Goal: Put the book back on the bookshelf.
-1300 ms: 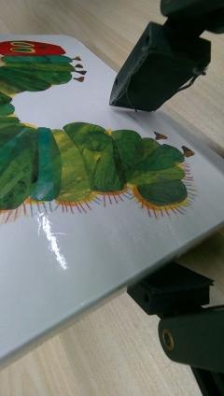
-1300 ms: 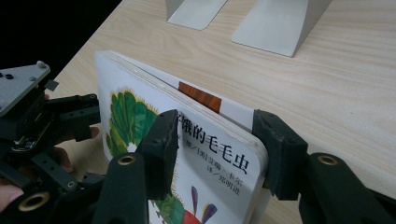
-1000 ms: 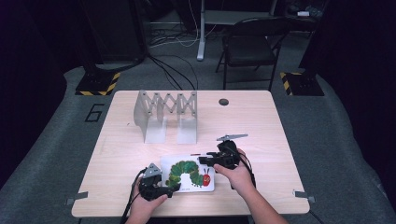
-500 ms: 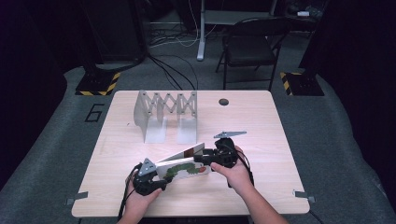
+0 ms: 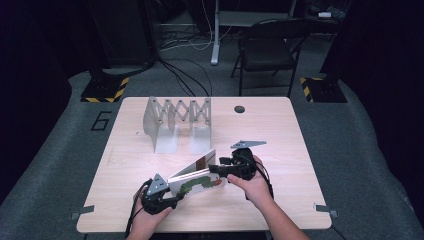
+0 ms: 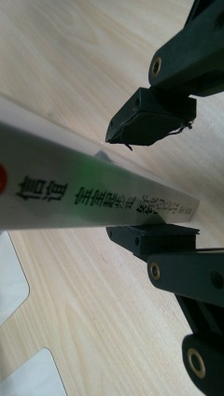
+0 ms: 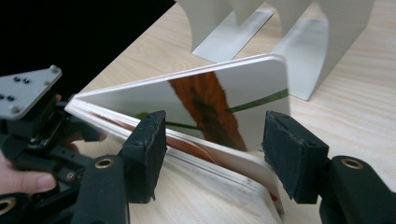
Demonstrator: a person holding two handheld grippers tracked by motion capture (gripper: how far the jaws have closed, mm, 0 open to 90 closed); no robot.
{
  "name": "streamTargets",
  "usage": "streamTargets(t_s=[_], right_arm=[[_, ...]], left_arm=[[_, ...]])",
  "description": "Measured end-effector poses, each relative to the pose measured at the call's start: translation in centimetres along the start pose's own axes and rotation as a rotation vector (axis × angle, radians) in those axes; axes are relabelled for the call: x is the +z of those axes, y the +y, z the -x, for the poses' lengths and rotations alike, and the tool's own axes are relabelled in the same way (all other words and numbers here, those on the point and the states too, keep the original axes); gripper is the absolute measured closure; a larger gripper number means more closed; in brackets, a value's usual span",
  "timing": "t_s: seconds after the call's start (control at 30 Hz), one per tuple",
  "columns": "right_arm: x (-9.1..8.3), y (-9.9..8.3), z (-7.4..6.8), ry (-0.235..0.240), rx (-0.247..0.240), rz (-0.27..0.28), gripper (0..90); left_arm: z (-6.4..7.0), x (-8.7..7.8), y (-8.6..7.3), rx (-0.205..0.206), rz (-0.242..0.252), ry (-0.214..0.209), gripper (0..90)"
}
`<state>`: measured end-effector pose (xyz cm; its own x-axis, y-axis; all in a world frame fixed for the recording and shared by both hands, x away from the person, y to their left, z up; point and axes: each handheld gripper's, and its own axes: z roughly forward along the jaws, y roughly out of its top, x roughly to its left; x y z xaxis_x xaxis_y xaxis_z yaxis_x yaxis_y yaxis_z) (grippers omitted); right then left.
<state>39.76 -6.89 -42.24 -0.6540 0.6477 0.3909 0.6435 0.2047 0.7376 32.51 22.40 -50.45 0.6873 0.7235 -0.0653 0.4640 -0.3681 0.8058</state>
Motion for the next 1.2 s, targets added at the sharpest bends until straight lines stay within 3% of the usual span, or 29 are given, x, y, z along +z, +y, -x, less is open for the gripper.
streamTargets(t_s=[0.1, 0.33, 0.43, 0.6, 0.7, 0.77, 0.83, 0.93, 1.07, 1.2], right_arm=[[-0.3, 0.1, 0.3, -0.005, 0.011, 0.015, 39.8], [-1.4, -0.3, 1.2, -0.035, 0.03, 0.034, 40.3], [-1.8, -0.7, 1.7, -0.053, 0.028, 0.036, 40.3], [-2.4, -1.2, 2.4, -0.064, 0.047, 0.049, 40.5], [-2.5, -1.4, 2.8, -0.073, 0.065, 0.05, 40.7], [-2.5, -1.5, 3.0, -0.077, 0.062, 0.049, 40.7], [-2.5, -1.6, 3.1, -0.076, 0.071, 0.046, 40.7], [-2.4, -1.9, 3.2, -0.082, 0.069, 0.042, 40.8], [-2.4, -2.4, 3.3, -0.091, 0.073, 0.035, 40.9], [-2.4, -2.7, 3.5, -0.101, 0.067, 0.035, 41.0]], left_arm=[[0.3, -0.1, 0.0, 0.002, -0.002, -0.012, 51.4], [0.9, -0.3, -0.2, 0.063, -0.001, 0.001, 59.9], [1.0, -0.3, -0.3, 0.066, 0.003, -0.015, 62.8], [1.2, -0.3, -0.5, 0.076, 0.022, 0.004, 70.0], [1.5, -0.3, -0.5, 0.081, 0.016, -0.013, 72.9], [1.9, -0.3, -0.4, 0.113, 0.015, 0.01, 74.4], [2.2, -0.3, -0.4, 0.125, 0.009, 0.003, 74.6], [2.4, -0.3, -0.4, 0.123, 0.01, 0.015, 74.7], [2.1, -0.4, -0.4, 0.099, -0.003, -0.012, 74.3], [1.9, -0.5, -0.2, 0.1, 0.009, -0.001, 70.9]])
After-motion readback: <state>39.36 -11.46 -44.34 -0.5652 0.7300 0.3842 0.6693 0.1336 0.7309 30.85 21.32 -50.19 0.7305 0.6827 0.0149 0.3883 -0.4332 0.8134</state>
